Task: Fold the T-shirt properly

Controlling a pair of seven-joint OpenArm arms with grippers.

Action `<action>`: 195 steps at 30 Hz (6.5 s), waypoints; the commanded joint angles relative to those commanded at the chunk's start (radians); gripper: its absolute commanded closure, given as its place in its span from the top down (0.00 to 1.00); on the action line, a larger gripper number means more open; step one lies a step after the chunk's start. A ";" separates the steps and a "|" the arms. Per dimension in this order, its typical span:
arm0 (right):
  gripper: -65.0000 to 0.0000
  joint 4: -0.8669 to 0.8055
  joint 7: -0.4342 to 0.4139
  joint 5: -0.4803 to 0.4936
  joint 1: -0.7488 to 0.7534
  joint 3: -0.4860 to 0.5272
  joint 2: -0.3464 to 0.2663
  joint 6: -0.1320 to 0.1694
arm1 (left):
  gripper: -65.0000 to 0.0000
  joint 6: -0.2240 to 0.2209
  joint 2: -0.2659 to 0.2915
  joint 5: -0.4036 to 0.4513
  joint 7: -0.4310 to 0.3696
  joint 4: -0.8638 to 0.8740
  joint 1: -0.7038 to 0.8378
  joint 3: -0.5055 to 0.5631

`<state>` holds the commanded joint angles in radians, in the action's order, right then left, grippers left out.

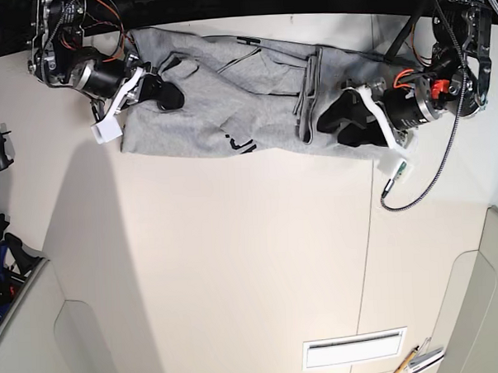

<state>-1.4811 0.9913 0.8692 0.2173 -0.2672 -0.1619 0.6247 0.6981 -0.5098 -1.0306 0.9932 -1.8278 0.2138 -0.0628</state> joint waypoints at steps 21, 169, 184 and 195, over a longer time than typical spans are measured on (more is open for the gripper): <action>0.00 -0.283 0.090 0.083 -0.079 -0.277 -0.297 -0.011 | 0.57 0.000 0.206 0.019 0.042 0.020 0.140 -0.197; 0.00 -0.347 0.159 0.105 0.203 0.104 -0.321 -0.014 | 0.06 0.000 0.063 0.024 0.188 -0.257 0.478 -0.161; 0.00 -0.339 0.160 0.093 0.424 0.274 -0.441 0.004 | 0.06 0.000 0.060 0.297 0.103 -0.178 0.840 -0.154; 0.00 -0.146 0.044 -0.162 0.426 0.611 -0.442 0.000 | 0.06 0.000 -0.036 0.684 -0.264 0.244 0.804 0.226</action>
<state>-1.6276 1.0351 0.7071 0.6430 0.3439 -0.6037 0.6247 0.6981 -0.5461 -0.3466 0.7292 -1.5841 1.0176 0.1631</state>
